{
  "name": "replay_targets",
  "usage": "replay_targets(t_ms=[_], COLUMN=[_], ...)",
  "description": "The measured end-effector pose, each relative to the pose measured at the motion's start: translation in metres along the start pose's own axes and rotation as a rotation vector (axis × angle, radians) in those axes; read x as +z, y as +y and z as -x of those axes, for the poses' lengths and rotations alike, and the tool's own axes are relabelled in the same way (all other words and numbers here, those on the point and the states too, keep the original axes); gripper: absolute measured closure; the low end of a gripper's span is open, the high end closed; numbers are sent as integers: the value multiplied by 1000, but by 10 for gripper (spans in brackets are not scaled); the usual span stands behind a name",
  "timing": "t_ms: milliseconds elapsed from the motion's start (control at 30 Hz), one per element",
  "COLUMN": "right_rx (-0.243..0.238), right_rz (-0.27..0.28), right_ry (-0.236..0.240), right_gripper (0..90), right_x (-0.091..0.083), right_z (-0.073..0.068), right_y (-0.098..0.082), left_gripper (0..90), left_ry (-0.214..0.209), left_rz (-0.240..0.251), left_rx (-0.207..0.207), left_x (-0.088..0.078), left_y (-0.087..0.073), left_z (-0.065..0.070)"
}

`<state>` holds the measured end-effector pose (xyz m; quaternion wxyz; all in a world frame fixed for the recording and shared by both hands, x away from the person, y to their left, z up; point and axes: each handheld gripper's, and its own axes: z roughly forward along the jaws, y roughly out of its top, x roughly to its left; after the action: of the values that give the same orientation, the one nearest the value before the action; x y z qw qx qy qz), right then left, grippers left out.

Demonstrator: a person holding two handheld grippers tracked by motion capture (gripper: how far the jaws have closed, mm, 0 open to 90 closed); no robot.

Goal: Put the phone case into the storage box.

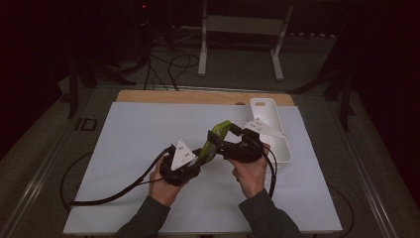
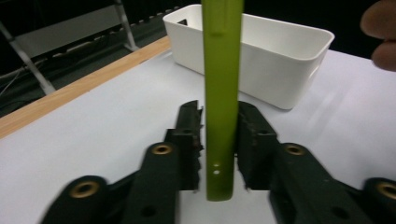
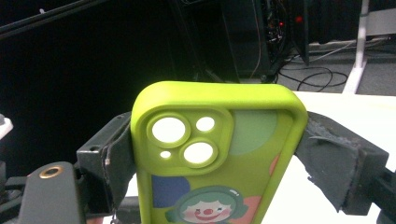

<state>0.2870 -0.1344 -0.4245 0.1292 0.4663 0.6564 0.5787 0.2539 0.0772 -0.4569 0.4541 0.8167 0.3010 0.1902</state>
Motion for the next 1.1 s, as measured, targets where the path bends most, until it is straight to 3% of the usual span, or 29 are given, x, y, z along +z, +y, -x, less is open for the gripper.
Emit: replay_targets(t_ms=[167, 333, 533, 700, 1100], right_rx=[-2, -9, -17, -21, -38], right_rz=[4, 4, -10, -10, -12], right_ry=[-3, -14, -25, -26, -33], right_gripper=[164, 164, 163, 163, 162], right_x=[-1, -3, -2, -3, -3], right_z=[1, 3, 4, 4, 3], right_y=[2, 3, 3, 3, 5], left_gripper=[511, 300, 151, 90, 49], left_ry=[10, 28, 27, 35, 21], left_rz=[0, 7, 16, 9, 16], left_rx=[13, -1, -9, -9, -5], left_x=[-1, -3, -3, -3, -5], left_y=[0, -1, 0, -1, 0], left_z=[-1, -2, -3, -3, -5])
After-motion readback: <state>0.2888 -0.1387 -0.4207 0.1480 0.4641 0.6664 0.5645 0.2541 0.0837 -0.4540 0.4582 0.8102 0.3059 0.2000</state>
